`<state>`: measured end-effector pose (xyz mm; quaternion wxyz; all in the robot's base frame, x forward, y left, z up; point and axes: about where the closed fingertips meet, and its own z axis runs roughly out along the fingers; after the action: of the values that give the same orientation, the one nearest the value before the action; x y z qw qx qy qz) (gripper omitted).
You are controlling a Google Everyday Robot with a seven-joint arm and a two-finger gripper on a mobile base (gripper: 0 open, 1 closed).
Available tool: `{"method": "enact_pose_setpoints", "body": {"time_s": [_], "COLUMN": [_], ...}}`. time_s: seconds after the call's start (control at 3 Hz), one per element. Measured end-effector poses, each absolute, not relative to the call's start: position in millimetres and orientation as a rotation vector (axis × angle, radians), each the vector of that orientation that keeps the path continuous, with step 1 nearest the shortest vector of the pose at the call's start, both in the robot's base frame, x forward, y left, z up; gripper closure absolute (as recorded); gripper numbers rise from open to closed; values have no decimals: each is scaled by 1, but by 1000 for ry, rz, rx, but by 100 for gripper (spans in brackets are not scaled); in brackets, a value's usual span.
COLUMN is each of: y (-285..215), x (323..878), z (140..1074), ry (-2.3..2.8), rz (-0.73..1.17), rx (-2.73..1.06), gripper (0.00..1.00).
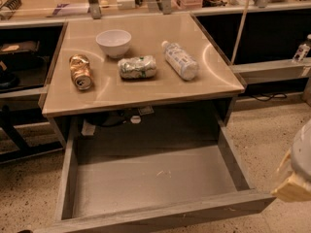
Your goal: Close top drawer
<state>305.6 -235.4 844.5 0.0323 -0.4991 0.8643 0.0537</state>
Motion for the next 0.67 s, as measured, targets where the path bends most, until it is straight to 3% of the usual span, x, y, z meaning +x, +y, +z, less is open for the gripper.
{"method": "enact_pose_setpoints", "body": {"time_s": [0.67], "y": [-226], "x": [282], "z": [764], "ry": [2752], "rz": [373], "rx": [-1506], "gripper": [100]}}
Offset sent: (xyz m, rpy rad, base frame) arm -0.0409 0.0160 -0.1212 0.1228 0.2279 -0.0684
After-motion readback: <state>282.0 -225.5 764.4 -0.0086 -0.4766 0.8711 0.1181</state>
